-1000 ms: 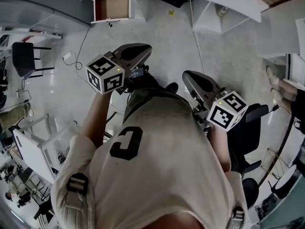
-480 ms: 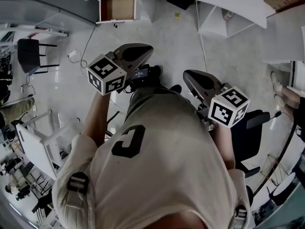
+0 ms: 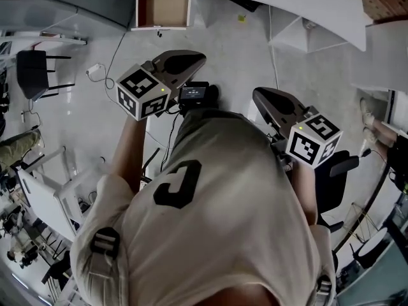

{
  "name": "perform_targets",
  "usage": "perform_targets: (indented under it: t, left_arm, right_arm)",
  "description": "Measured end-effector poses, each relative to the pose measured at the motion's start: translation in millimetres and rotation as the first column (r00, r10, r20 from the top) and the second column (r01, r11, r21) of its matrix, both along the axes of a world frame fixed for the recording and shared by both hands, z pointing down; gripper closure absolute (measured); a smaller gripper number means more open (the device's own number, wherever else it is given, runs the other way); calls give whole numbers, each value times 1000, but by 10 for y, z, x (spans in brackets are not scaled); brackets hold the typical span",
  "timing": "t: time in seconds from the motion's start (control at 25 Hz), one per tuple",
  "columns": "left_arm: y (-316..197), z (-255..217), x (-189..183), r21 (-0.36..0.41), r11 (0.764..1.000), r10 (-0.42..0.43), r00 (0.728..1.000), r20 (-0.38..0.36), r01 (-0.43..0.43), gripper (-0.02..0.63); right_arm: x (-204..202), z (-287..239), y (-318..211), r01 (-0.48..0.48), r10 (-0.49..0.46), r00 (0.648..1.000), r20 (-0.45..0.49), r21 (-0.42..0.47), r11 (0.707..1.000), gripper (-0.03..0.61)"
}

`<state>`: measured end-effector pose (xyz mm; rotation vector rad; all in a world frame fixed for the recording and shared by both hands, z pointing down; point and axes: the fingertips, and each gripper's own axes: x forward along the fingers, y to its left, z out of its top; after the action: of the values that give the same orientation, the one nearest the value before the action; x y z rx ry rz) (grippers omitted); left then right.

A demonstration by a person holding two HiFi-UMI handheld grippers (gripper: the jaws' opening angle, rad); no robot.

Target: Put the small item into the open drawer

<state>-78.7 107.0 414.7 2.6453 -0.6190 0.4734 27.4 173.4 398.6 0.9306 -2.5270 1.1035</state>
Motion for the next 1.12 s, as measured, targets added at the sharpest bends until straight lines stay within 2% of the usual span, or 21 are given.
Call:
perform_targets:
  t: [0.36,0.8,0.96,1.12]
  left_arm:
    - [-423,75,-373,-3,1000,24,998,-50,-24,607]
    - [-651,181,-752,-5,1000,14,997,-81,-14,607]
    - [-707,218,-803,-16,1000,18,996,-87,-20,607]
    - [-738,233,-683,-24,999,33,996,-80,-35,607]
  right_arm:
    - [-398,31,-371,-16,15,998,-65,-21,1000,574]
    - [-776,91,-585,-13,8,995,-101,-41,999,573]
    - [-913,146,-628,9,-15,993,-119,-49,999,572]
    - [-857,172,-687,-1,-4,995,-101,-53,999,572]
